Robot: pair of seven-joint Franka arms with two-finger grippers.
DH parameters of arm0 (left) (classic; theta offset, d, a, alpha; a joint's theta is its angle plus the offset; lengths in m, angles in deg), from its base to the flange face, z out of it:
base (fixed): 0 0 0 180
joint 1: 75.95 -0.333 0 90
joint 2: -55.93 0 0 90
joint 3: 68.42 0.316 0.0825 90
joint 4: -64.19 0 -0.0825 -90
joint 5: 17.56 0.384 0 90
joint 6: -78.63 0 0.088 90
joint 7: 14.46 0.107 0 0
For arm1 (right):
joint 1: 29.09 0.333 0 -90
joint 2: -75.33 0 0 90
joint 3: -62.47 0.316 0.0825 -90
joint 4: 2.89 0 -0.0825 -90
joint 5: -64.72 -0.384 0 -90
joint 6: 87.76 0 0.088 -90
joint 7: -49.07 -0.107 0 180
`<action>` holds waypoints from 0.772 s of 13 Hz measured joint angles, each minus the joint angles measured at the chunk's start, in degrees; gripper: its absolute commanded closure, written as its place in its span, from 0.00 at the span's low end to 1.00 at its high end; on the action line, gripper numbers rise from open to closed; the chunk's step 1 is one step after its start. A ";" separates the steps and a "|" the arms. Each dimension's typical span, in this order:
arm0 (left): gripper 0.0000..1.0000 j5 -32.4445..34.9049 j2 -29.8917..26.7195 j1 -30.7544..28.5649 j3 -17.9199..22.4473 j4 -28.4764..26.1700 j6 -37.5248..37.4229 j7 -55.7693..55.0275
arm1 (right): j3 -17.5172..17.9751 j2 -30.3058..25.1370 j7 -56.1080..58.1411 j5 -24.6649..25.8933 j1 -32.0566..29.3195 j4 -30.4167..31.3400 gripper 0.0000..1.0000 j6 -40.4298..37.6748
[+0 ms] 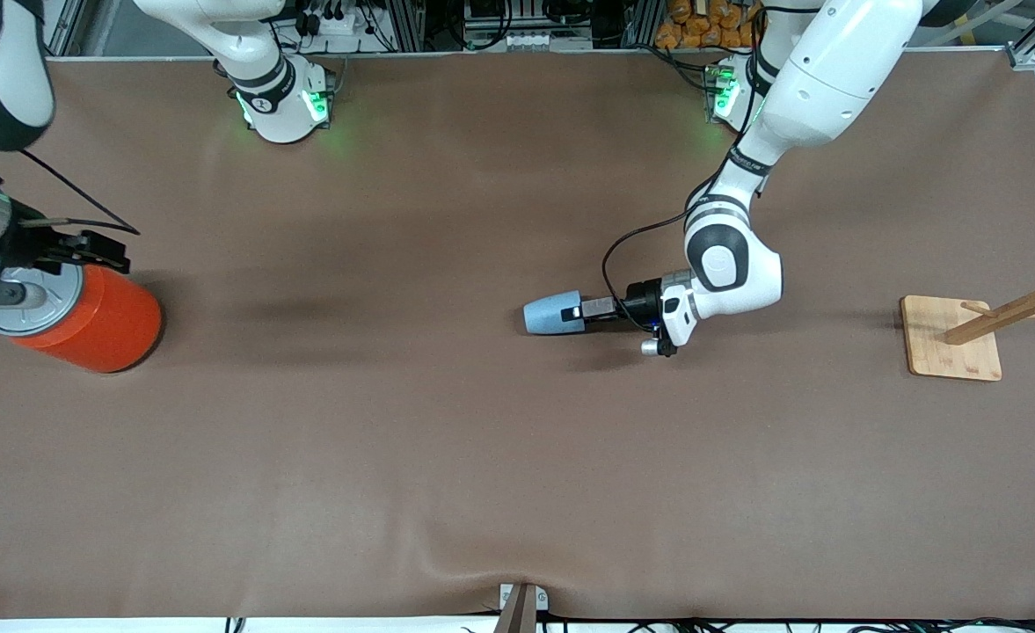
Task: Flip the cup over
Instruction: 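Close the left gripper around the blue cup's base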
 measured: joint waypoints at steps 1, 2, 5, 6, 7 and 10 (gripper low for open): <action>0.49 -0.08 0.12 0.29 -0.03 0.02 0.00 0.00 | 0.01 -0.26 -0.06 -0.10 0.61 -1.69 0.00 -1.34; 0.68 -0.26 0.18 0.52 -0.03 0.02 0.01 0.00 | 0.05 -0.41 -0.54 -0.12 1.62 -3.09 0.00 -2.23; 1.00 -0.36 0.37 0.66 -0.03 -0.14 0.03 0.22 | 0.18 0.13 -3.17 -0.11 4.87 -9.87 0.00 -7.18; 1.00 -0.36 0.46 0.66 -0.02 -0.18 0.04 0.55 | 0.15 0.20 -2.87 -0.11 4.93 -11.61 0.00 -9.31; 1.00 -0.36 0.52 0.65 -0.02 -0.19 0.05 0.75 | 0.01 0.19 -1.71 -0.07 4.89 -12.46 0.00 -10.73; 1.00 -0.97 0.35 0.33 -0.13 0.10 -0.67 0.78 | -0.37 -0.16 0.08 -0.06 3.75 -12.86 0.00 -13.57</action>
